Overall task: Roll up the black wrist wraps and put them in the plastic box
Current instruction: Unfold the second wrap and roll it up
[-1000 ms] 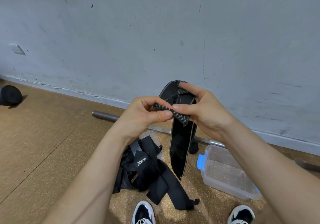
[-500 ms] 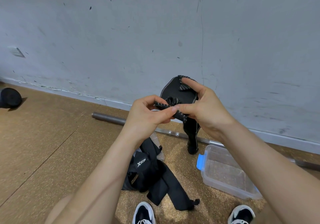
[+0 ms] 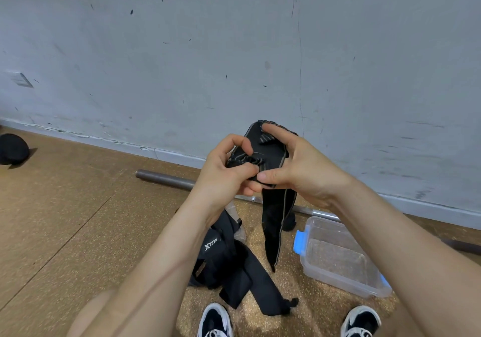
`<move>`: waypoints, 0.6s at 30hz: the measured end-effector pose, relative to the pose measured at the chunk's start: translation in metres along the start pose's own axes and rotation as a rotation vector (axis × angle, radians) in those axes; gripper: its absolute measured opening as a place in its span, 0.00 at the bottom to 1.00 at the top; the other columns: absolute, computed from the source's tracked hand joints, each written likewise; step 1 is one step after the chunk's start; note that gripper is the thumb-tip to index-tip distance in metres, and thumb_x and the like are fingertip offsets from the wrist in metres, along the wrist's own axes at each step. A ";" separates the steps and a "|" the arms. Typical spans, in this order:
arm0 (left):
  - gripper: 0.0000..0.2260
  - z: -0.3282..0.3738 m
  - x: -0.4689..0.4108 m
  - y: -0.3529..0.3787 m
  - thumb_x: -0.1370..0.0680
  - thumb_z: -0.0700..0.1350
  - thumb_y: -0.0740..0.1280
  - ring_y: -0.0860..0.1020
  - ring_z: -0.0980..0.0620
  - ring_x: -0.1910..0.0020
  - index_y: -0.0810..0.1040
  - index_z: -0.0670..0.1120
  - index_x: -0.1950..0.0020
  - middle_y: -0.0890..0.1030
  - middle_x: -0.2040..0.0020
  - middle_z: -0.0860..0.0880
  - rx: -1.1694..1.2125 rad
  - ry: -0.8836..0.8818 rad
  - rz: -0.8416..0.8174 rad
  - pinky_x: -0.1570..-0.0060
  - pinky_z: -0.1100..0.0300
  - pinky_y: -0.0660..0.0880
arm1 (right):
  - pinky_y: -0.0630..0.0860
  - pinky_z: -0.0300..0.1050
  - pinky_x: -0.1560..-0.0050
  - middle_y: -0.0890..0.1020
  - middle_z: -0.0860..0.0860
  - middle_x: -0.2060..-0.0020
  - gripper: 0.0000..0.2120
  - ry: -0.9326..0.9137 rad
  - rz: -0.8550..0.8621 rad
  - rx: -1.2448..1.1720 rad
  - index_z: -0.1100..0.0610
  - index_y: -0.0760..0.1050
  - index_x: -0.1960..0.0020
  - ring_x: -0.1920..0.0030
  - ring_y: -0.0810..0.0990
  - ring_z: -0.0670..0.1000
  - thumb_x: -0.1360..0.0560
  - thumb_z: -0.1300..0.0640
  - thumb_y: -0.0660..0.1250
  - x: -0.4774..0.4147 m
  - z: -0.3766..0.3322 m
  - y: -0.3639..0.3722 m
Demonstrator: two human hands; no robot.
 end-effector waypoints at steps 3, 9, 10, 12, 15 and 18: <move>0.14 0.004 -0.002 0.001 0.22 0.32 0.65 0.70 0.54 0.77 0.74 0.52 0.53 0.76 0.69 0.52 -0.001 0.040 -0.053 0.75 0.63 0.68 | 0.82 0.45 0.54 0.78 0.56 0.37 0.40 0.015 0.032 -0.061 0.53 0.65 0.25 0.48 0.84 0.53 0.31 0.79 0.69 -0.002 0.003 -0.002; 0.16 0.015 0.004 0.002 0.27 0.37 0.73 0.84 0.47 0.62 0.80 0.55 0.46 0.82 0.52 0.47 0.063 0.091 -0.265 0.57 0.57 0.82 | 0.82 0.43 0.59 0.81 0.58 0.45 0.33 0.121 -0.031 -0.301 0.58 0.70 0.29 0.56 0.85 0.52 0.29 0.80 0.63 0.000 0.003 0.000; 0.18 0.017 0.005 0.001 0.28 0.34 0.73 0.85 0.46 0.60 0.81 0.54 0.46 0.82 0.49 0.46 0.060 0.098 -0.290 0.54 0.56 0.82 | 0.82 0.44 0.59 0.81 0.59 0.45 0.32 0.133 -0.040 -0.313 0.59 0.70 0.29 0.57 0.85 0.52 0.29 0.80 0.63 0.001 0.003 0.002; 0.17 0.020 0.006 -0.003 0.31 0.32 0.74 0.86 0.45 0.59 0.83 0.52 0.49 0.83 0.48 0.46 0.036 0.112 -0.285 0.54 0.58 0.81 | 0.83 0.44 0.61 0.81 0.59 0.45 0.33 0.153 -0.061 -0.327 0.59 0.70 0.29 0.58 0.85 0.53 0.30 0.80 0.63 0.002 0.002 0.005; 0.12 0.024 0.005 -0.012 0.35 0.34 0.74 0.86 0.46 0.62 0.84 0.50 0.59 0.85 0.55 0.46 0.014 0.123 -0.211 0.56 0.60 0.82 | 0.82 0.43 0.63 0.81 0.60 0.44 0.38 0.173 -0.102 -0.360 0.59 0.69 0.29 0.59 0.86 0.54 0.37 0.78 0.66 0.004 0.003 0.010; 0.08 0.023 0.003 -0.015 0.37 0.34 0.74 0.85 0.48 0.64 0.83 0.46 0.62 0.85 0.60 0.45 0.013 0.116 -0.176 0.59 0.62 0.81 | 0.82 0.44 0.61 0.80 0.59 0.40 0.39 0.179 -0.114 -0.353 0.57 0.70 0.28 0.55 0.85 0.53 0.37 0.77 0.67 0.005 0.004 0.012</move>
Point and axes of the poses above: each hand's wrist, its own x-axis away from the middle knuckle, its own y-axis out of the palm, z = x × y, the point moved 9 cm from there along -x, towards the middle knuckle
